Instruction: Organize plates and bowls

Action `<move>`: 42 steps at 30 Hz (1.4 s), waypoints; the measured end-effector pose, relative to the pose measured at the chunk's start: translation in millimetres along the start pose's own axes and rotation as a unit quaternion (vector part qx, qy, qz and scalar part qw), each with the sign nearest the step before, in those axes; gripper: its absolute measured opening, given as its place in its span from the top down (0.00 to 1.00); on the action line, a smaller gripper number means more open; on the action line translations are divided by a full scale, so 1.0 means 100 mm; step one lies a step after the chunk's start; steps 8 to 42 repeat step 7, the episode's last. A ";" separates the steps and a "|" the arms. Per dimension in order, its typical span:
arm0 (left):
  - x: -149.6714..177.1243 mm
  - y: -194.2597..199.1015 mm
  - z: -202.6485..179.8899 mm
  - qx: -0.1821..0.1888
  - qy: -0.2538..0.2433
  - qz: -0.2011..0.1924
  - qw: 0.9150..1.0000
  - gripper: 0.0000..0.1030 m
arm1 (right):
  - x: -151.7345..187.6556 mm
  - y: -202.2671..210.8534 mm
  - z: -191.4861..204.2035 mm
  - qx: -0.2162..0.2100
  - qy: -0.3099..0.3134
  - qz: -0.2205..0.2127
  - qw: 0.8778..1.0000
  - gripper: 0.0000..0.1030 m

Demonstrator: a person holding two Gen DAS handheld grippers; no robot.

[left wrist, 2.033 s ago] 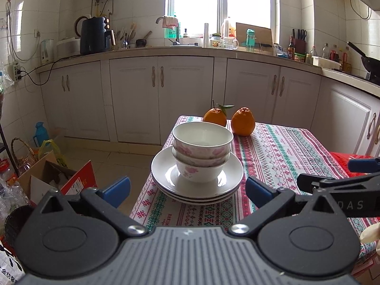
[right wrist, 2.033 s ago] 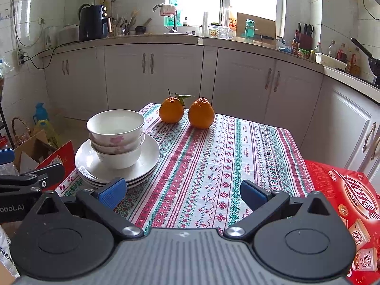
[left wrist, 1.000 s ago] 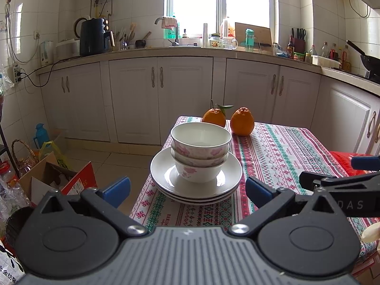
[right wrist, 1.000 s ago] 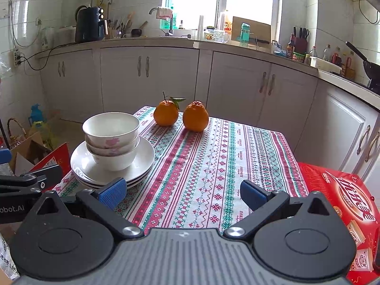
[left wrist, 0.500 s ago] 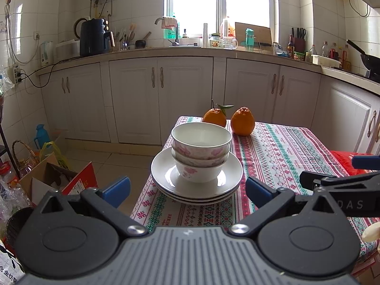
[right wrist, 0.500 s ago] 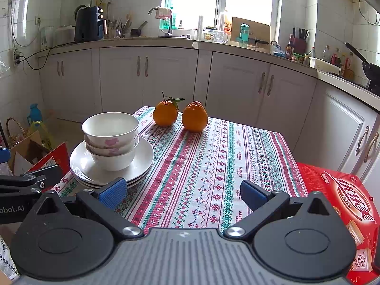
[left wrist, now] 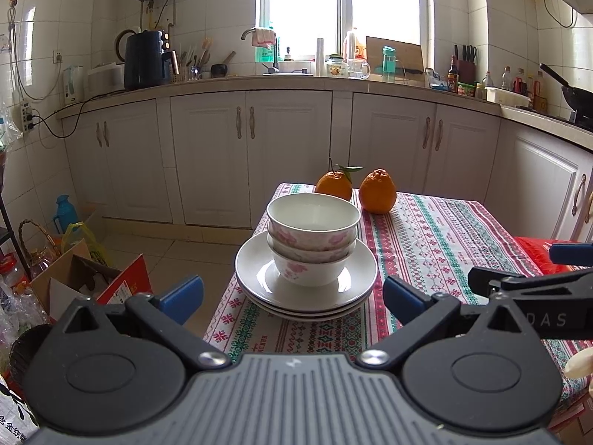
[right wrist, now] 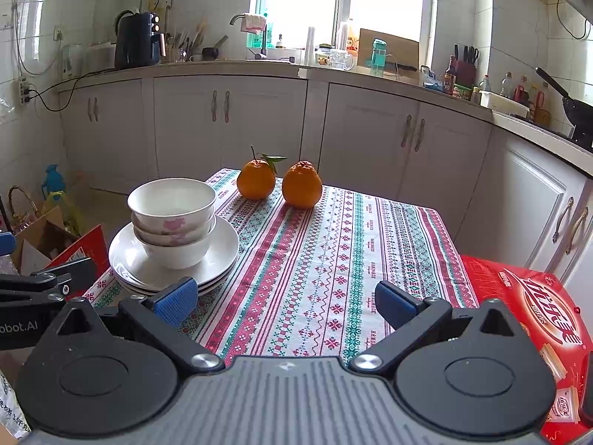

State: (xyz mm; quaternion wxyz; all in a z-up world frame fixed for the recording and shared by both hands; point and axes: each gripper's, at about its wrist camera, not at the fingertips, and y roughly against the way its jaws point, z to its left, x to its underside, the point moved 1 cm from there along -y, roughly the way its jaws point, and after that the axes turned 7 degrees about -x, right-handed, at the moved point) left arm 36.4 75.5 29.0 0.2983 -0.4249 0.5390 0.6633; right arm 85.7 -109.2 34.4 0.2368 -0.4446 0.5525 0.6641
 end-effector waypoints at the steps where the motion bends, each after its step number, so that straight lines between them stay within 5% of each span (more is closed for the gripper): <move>1: 0.00 0.00 0.00 0.001 0.000 0.000 1.000 0.01 | 0.00 0.00 0.00 0.000 -0.001 0.000 1.000 0.00; 42: -0.01 0.00 0.00 0.000 0.001 0.001 1.000 0.01 | -0.01 0.00 0.00 0.000 -0.001 0.000 1.000 0.00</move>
